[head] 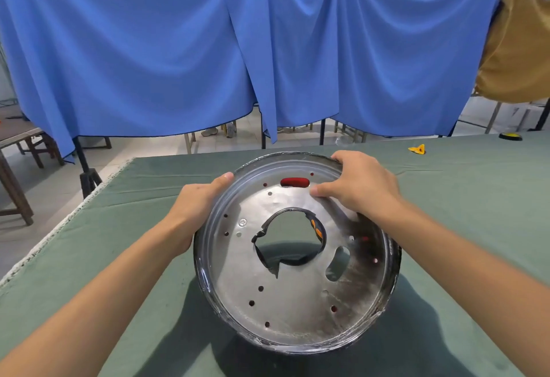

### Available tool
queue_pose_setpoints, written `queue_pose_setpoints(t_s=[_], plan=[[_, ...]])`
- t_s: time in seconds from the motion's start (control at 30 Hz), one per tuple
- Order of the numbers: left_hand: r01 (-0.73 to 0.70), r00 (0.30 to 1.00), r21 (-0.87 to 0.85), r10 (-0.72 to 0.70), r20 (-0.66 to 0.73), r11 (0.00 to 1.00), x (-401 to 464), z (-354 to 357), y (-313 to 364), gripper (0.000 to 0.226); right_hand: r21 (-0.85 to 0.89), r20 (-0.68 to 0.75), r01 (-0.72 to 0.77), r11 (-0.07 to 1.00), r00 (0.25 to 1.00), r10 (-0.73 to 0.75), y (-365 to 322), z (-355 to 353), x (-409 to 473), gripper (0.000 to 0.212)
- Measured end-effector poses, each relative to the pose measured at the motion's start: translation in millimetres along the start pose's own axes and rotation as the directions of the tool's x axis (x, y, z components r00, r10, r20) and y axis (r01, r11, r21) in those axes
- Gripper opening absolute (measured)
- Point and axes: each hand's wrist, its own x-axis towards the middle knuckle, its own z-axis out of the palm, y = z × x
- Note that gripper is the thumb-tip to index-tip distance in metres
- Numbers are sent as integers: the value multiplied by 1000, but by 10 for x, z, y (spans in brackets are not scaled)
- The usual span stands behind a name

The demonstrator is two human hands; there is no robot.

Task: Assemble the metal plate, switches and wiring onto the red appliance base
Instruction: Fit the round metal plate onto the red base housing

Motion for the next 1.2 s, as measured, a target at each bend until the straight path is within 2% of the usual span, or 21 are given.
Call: queue_pose_setpoints(t_s=[0.3,0.37,0.5,0.67,0.77,0.9,0.97,1.07,1.2], plan=[[10,1000,55,-10,2,998,30,54,-36,62,8,73,-55,998,996,55,20,-6,-31,54],[6,999,46,-8,42,999,10,57,-14,52,5,76,-64,998,995,63,45,-2,-24,56],[-97,991,86,88,105,992,-31,40,7,21,10,101,-81,997,992,80,88,16,-27,57],[-137,989,159,125,84,978,-72,42,67,21,60,137,-95,994,987,86,155,45,-61,45],[-145,989,212,133,71,966,-67,24,83,26,71,172,-101,992,981,87,140,59,-68,55],[-111,993,290,91,81,951,-10,-24,58,47,64,191,-97,993,978,83,128,97,-60,64],[-88,993,354,54,105,931,10,-41,50,43,56,226,-95,994,971,80,139,124,-59,67],[-74,993,431,29,111,899,38,-37,50,44,62,272,-106,992,959,86,151,167,-56,89],[-50,994,513,-9,113,857,61,-10,-8,51,68,321,-120,990,942,92,165,214,-65,92]])
